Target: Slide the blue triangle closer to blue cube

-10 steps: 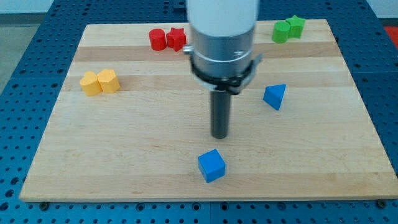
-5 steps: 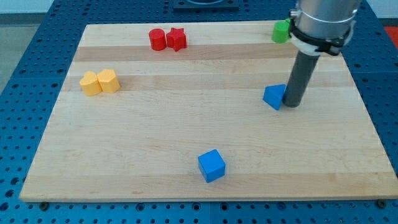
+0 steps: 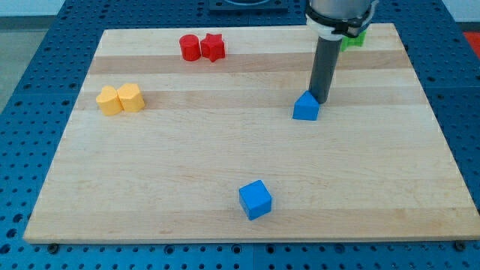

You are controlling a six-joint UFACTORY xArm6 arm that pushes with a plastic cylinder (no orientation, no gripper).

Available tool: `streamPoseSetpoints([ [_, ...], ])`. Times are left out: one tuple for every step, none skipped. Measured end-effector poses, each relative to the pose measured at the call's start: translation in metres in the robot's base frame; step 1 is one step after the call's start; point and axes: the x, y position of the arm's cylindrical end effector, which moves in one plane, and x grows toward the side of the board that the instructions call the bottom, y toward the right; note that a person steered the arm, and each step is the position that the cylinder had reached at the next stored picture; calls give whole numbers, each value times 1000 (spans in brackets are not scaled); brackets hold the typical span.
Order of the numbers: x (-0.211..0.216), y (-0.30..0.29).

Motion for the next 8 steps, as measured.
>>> streamPoseSetpoints([
  [0, -6],
  [4, -7],
  [14, -9],
  [20, -16],
  [20, -39],
  [22, -59],
  [28, -69],
  [38, -72],
])
